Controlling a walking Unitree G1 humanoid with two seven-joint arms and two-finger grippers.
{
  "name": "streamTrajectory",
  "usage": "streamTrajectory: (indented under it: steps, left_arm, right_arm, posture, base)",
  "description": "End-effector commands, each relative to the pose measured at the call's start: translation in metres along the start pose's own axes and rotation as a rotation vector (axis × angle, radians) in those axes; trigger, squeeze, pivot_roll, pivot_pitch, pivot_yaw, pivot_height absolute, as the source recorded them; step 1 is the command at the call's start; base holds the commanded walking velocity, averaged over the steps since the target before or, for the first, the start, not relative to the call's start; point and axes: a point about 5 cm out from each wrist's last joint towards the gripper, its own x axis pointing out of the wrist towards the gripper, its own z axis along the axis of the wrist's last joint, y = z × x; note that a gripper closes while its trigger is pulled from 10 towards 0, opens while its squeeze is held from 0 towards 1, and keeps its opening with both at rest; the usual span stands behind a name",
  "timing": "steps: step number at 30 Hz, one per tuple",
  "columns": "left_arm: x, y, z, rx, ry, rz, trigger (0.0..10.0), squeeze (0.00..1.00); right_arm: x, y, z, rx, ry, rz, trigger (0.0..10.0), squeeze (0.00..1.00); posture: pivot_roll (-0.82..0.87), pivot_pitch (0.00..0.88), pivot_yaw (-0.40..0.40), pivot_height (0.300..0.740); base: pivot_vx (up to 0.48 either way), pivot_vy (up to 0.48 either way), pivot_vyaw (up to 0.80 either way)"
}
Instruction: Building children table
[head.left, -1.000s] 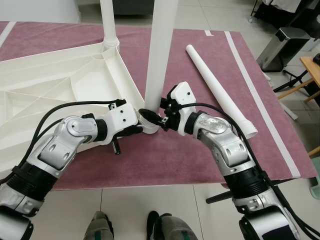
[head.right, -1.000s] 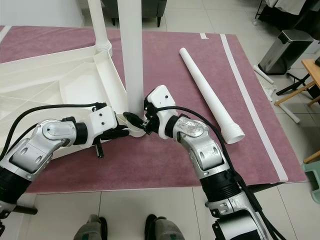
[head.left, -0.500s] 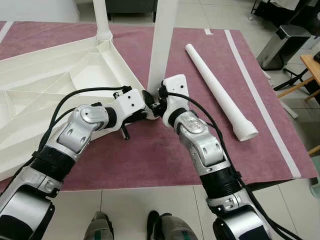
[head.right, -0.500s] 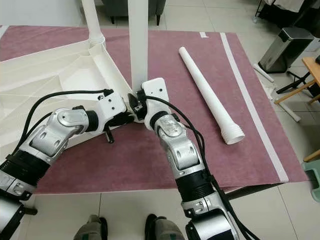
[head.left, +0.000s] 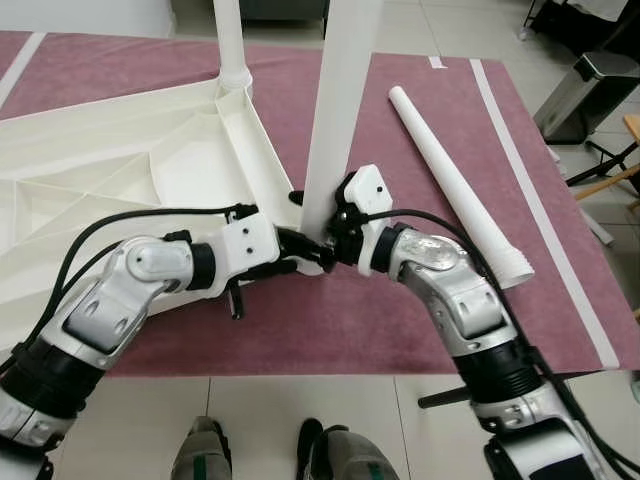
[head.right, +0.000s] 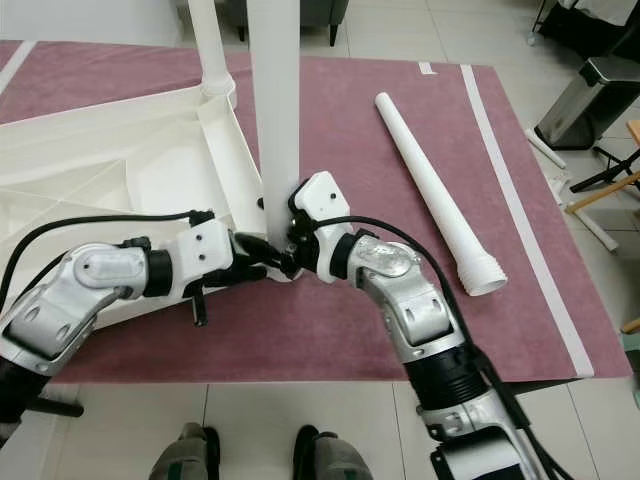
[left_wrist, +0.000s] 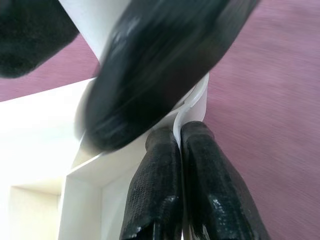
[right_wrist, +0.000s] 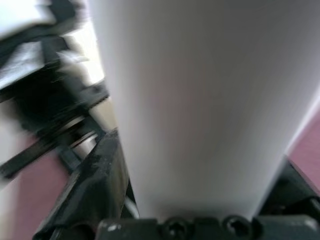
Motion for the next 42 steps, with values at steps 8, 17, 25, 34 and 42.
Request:
streamTrajectory:
  steps: [8,17,25,34,42]
  left_arm:
    - [-0.019,-0.021,0.026,0.119,-0.100,-0.157,0.0,0.00]
    - [-0.026,-0.028,0.029,0.103,-0.106,-0.165,0.0,0.00]
    - [-0.011,-0.007,0.026,0.075,-0.115,-0.047,0.0,0.00]
    - [0.016,0.026,0.024,0.019,-0.128,0.099,0.0,0.00]
    - [0.038,0.041,0.029,0.008,-0.140,0.109,0.0,0.00]
  right_arm:
    - [-0.012,0.014,0.005,0.016,-0.022,0.262,10.0,0.00]
    - [-0.016,0.025,0.003,0.039,-0.022,0.391,0.0,0.00]
    - [-0.001,0.012,-0.013,0.044,0.045,0.148,0.0,0.00]
    - [0.017,-0.005,-0.034,0.079,0.183,-0.243,0.0,0.00]
    - [0.019,-0.023,-0.054,0.193,0.273,-0.750,0.0,0.00]
  posture:
    - [0.16,0.190,-0.052,0.740]
    - [0.17,0.183,-0.056,0.740]
    - [0.16,0.181,-0.049,0.740]
    - [0.14,0.188,-0.047,0.740]
    - [0.13,0.204,-0.021,0.740]
  base:
    - [0.000,0.000,0.00]
    - [0.000,0.000,0.00]
    - [0.000,0.000,0.00]
    - [0.000,0.000,0.00]
    - [0.000,0.000,0.00]
